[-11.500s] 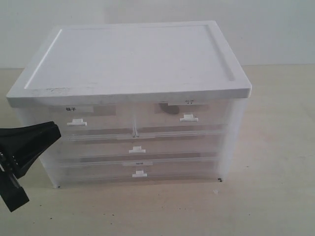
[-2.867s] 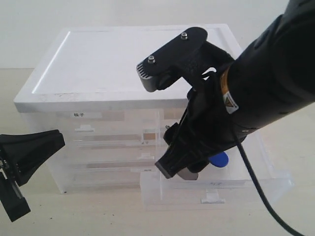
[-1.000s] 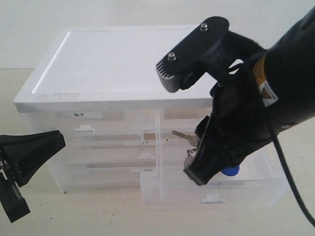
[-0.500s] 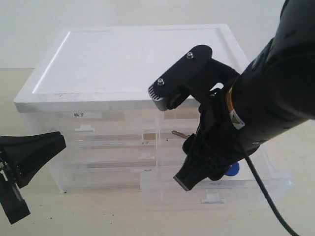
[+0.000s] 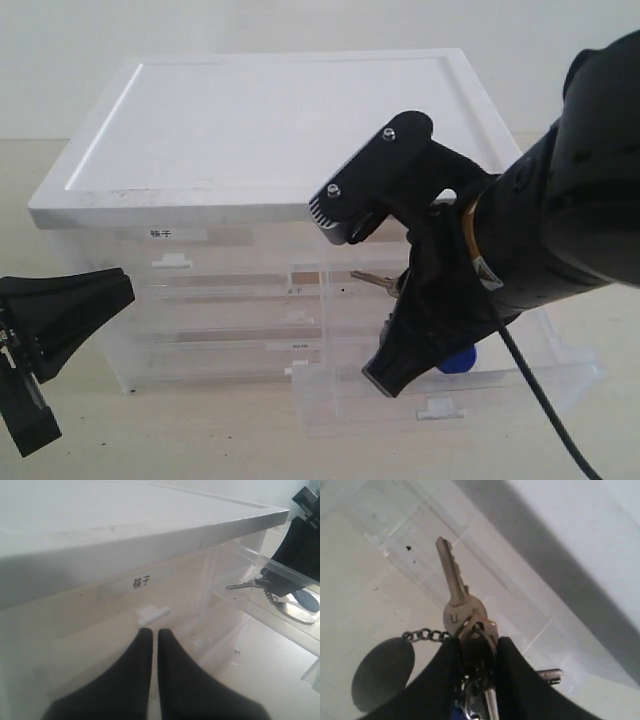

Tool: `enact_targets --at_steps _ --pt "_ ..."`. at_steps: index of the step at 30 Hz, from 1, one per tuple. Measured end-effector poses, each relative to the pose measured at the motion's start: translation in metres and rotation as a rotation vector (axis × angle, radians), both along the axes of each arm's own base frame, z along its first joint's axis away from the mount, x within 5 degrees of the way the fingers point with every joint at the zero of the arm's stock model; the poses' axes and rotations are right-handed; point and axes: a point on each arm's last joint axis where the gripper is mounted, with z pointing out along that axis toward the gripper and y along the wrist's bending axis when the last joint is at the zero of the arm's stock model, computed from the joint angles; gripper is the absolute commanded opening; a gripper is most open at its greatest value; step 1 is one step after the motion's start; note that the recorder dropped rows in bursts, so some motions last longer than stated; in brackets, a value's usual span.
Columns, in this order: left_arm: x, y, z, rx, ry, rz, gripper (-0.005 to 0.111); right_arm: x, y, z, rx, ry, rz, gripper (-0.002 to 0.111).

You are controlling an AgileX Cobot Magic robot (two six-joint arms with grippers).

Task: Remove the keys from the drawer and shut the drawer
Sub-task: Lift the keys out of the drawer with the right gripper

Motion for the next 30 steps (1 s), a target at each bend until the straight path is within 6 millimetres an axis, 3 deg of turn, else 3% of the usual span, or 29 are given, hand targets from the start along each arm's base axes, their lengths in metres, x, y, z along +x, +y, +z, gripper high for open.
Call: enact_targets --at_steps 5,12,26,30 --pt "0.0 0.0 0.0 0.0 0.0 0.0 0.005 -0.001 -0.002 0.005 -0.002 -0.02 0.039 0.0" --pt "0.0 0.0 0.0 0.0 0.0 0.0 0.005 -0.014 -0.019 0.044 0.159 -0.138 0.072 0.0" --pt "0.0 0.0 0.0 0.0 0.0 0.0 0.005 -0.03 -0.037 0.078 0.276 -0.275 0.187 0.0" --pt "0.0 0.0 0.0 -0.004 -0.004 -0.003 0.005 -0.034 -0.033 0.099 0.369 -0.341 0.27 0.0"
